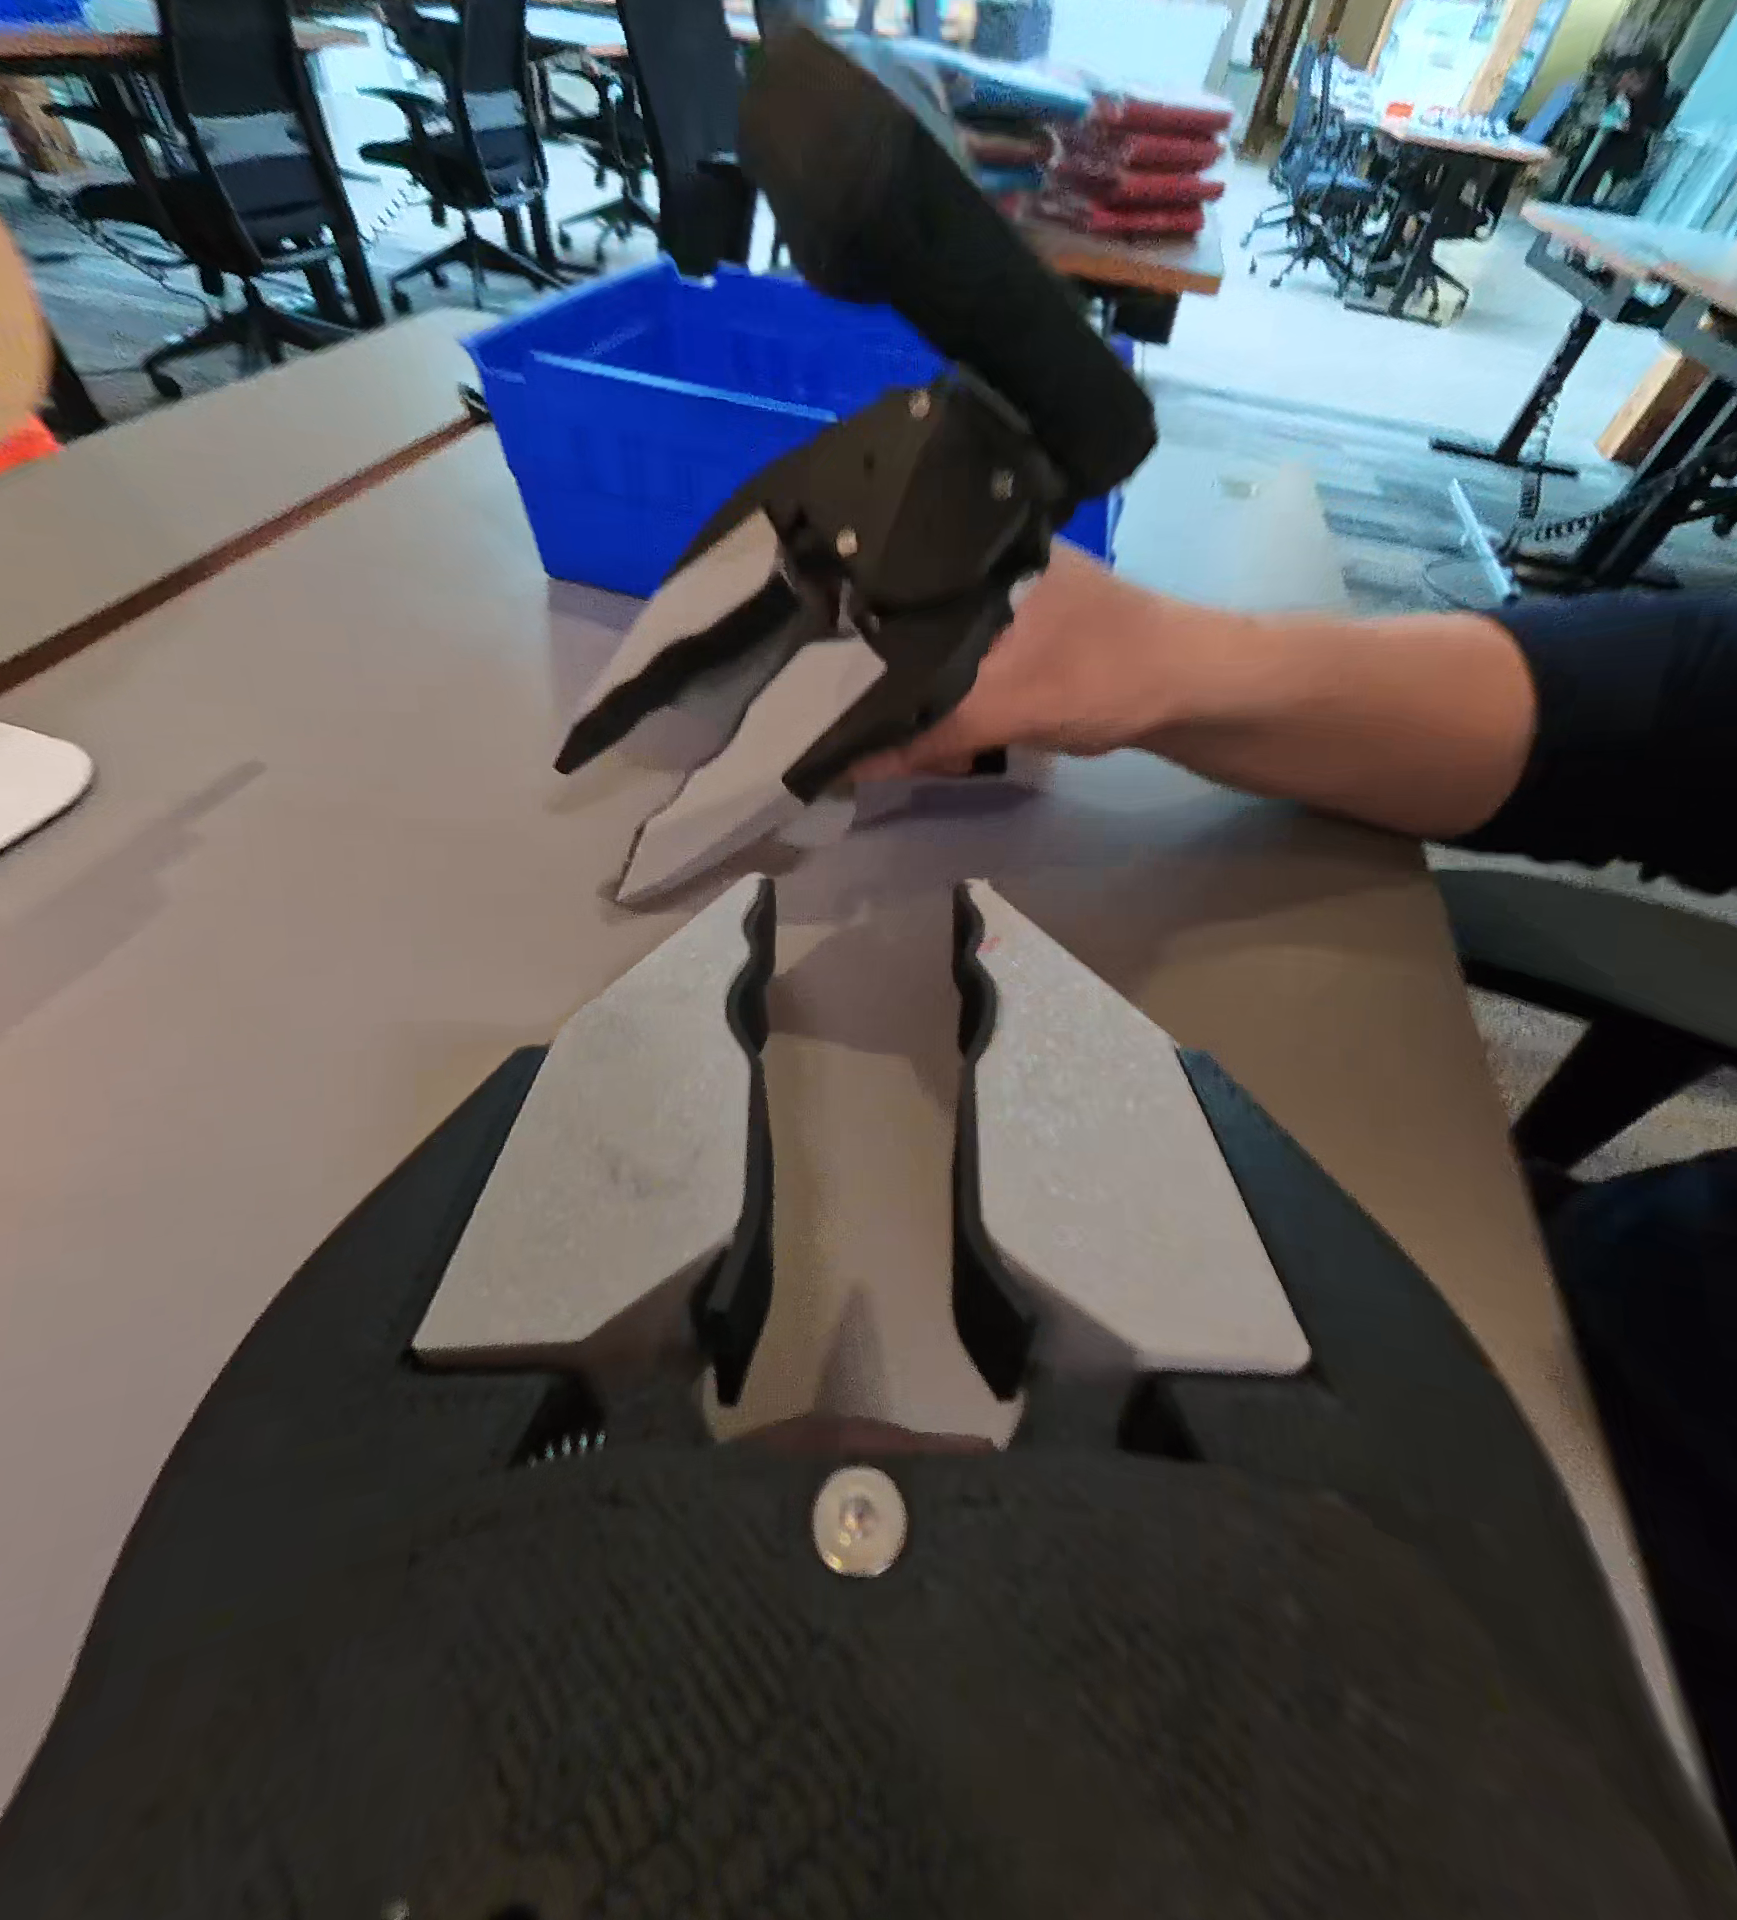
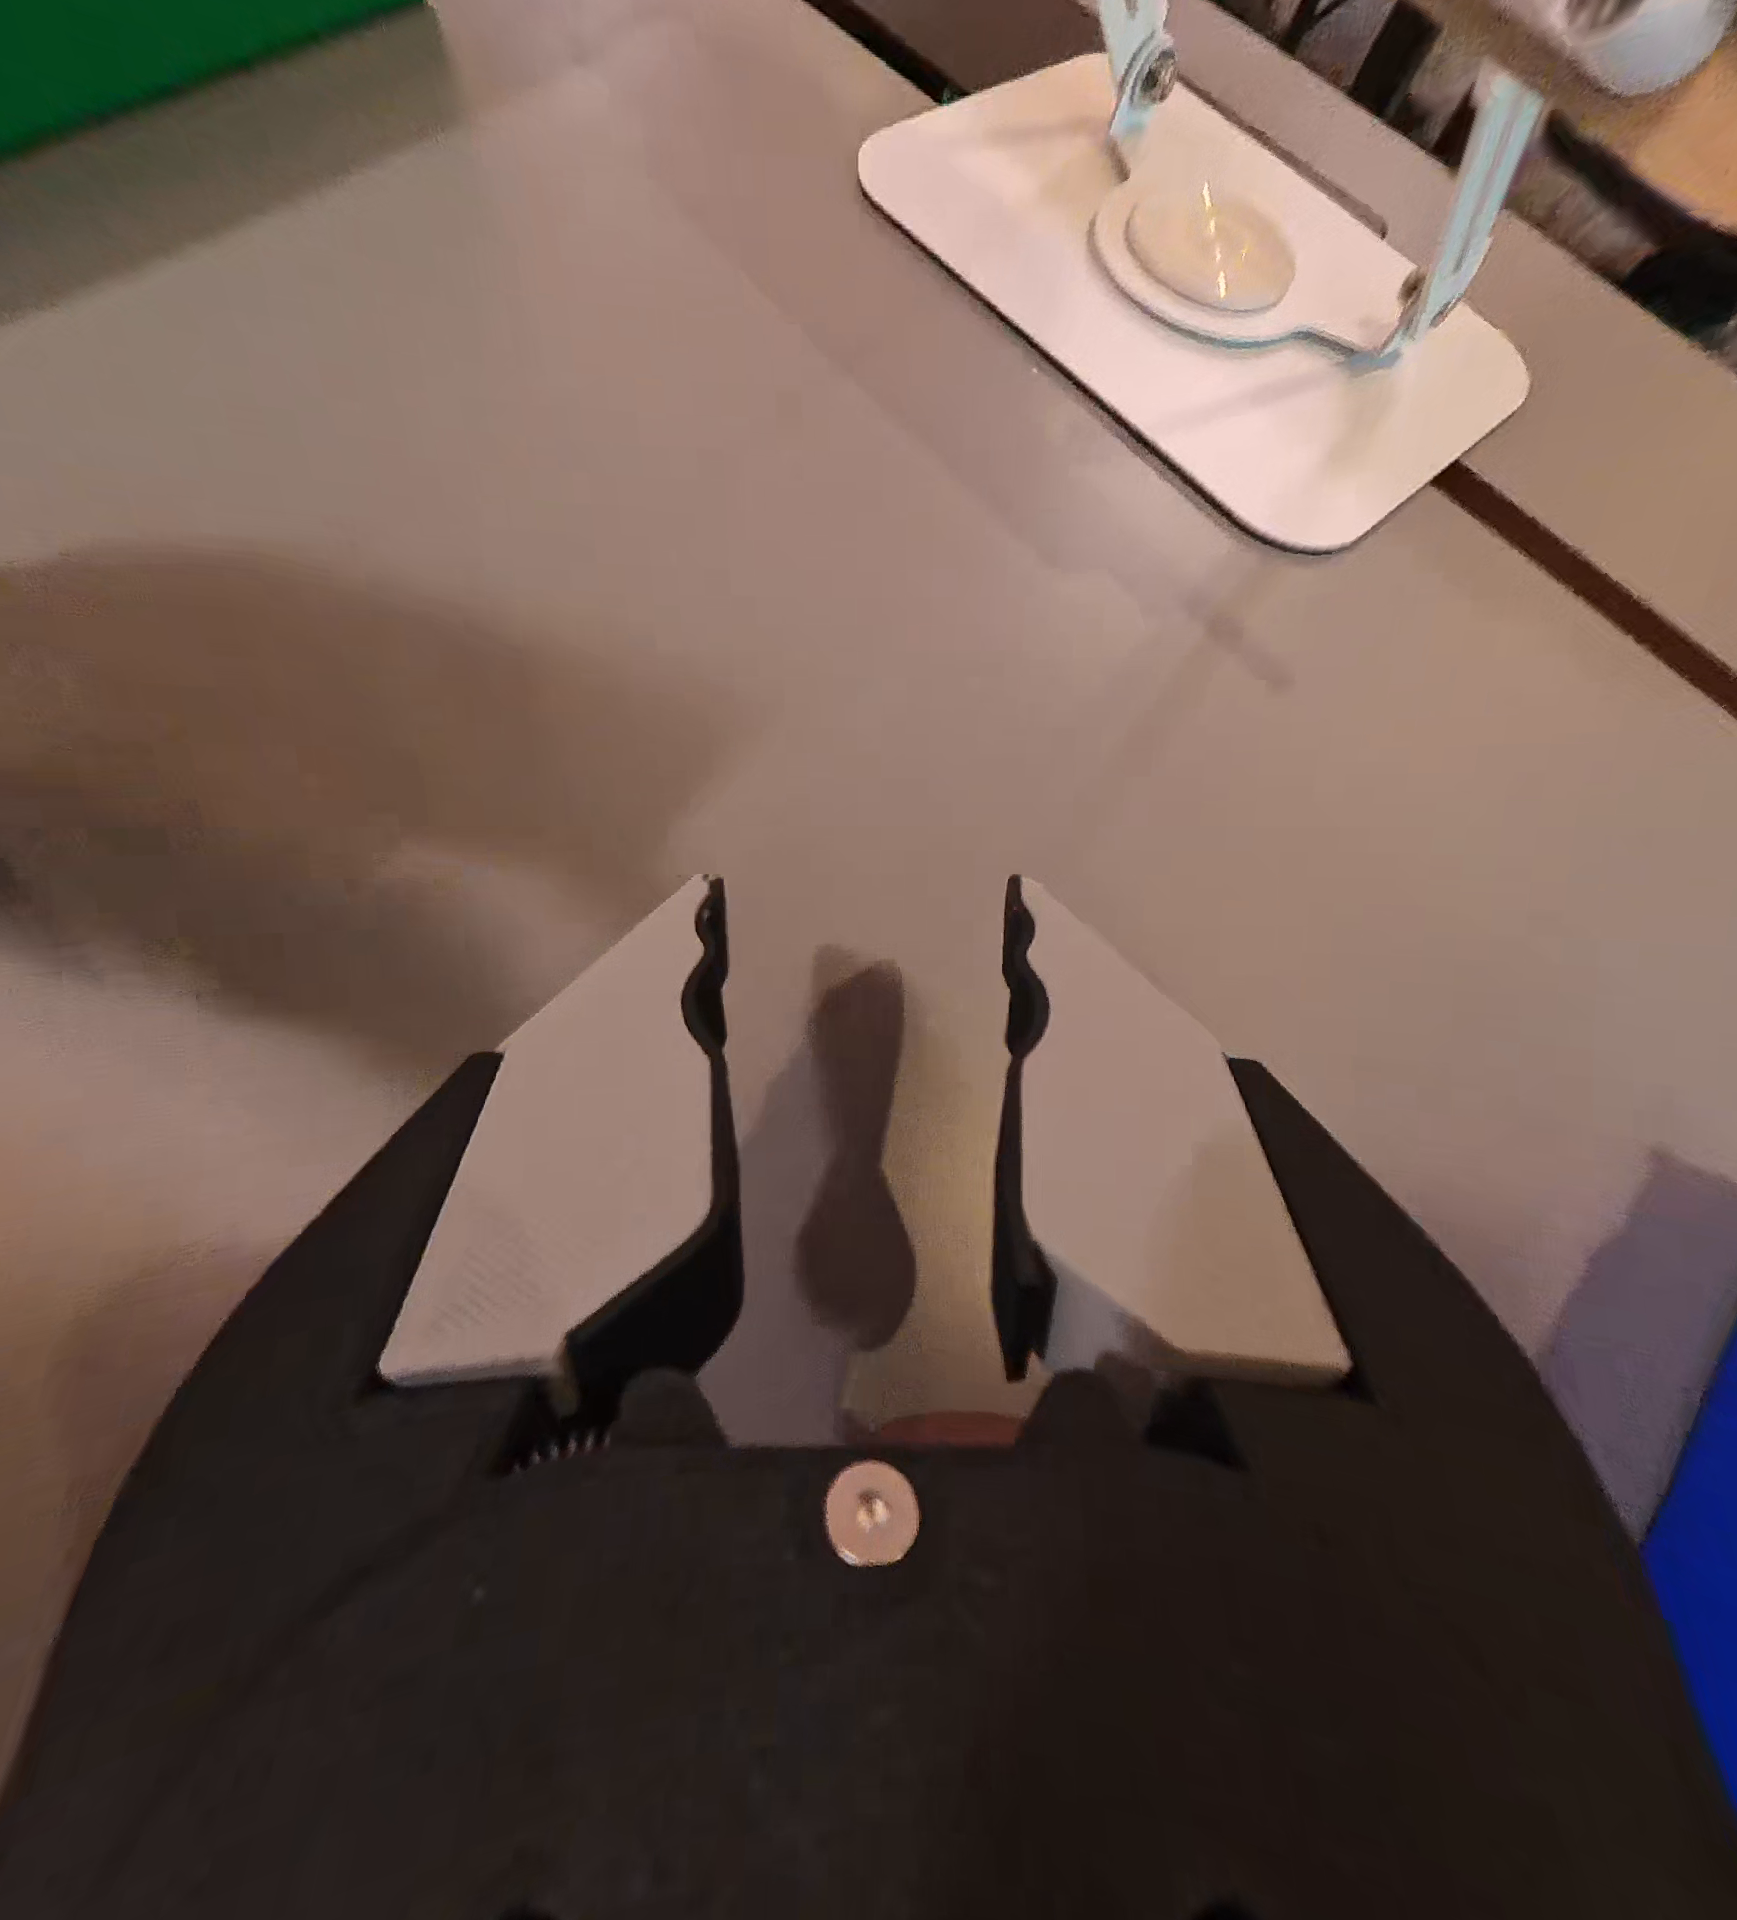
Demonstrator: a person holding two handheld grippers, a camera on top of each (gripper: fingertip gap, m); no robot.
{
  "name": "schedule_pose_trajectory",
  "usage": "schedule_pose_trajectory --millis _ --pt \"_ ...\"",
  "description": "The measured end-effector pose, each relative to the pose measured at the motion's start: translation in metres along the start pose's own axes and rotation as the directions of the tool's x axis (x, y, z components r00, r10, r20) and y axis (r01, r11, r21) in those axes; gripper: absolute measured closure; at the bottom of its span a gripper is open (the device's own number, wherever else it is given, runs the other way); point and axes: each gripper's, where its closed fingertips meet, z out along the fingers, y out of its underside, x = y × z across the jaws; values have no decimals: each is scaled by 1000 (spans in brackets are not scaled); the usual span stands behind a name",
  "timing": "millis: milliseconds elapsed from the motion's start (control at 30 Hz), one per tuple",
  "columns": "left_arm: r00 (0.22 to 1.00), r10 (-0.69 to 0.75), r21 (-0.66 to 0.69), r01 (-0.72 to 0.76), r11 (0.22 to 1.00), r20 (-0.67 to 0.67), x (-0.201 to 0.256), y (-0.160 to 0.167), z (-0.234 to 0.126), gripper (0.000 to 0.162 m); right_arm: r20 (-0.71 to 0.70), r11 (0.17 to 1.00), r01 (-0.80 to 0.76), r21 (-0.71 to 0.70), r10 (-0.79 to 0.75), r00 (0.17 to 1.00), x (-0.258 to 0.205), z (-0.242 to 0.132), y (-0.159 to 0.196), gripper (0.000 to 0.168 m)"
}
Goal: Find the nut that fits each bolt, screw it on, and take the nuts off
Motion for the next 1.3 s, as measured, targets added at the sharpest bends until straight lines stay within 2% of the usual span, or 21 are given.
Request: schedule_pose_trajectory --millis 100,167,233,300,367,467,567,633,767,933,1067,1233,1300 --pt "997 -30 1 30 1000 77 -7 -26 -43 131 -78 996 85 8 -84 993 7 -1 0 123" --pt "982 -12 -26 17 1000 190 -24 -38 -92 133 -63 996 87 13 -86 994 4 -1 1 124" --pt "957 -2 -102 34 994 290 -47 -36 -148 133 -14 998 64 -1 -64 998 -2 0 4 123" --pt "929 -23 -233 117 965 370 -74 -12 -199 132 18 998 58 4 -58 998 -7 0 5 123" --pt "892 -66 -364 249 898 448 -103 30 -241 125 37 998 63 1 -63 997 -10 -1 8 124" --pt "853 -173 -480 432 763 492 -125 94 -271 125 59 998 65 0 -64 996 -15 -3 9 124" --pt "815 -152 -563 507 652 559 -142 142 -288 125 84 998 53 22 -55 995 -23 -6 6 124" --pt "829 -156 -581 498 644 537 -138 152 -283 125 77 997 66 31 -68 995 -24 -7 7 124" --pt "868 -120 -608 429 668 481 -131 151 -278 126 52 996 88 35 -90 995 -18 -5 12 124" --pt "931 -114 -661 329 675 347 -130 141 -277 124 55 998 37 58 -40 998 -6 3 13 124" --pt "975 -148 -691 221 689 164 -115 139 -264 126 49 989 13 148 -20 999 4 0 -2 124" --pt "974 -217 -736 98 669 -68 -55 137 -281 126 59 989 0 146 -9 998 8 2 -2 124" --pt "991 -128 -795 40 605 -48 -48 148 -293 122 56 989 11 148 -20 998 8 1 -2 125"
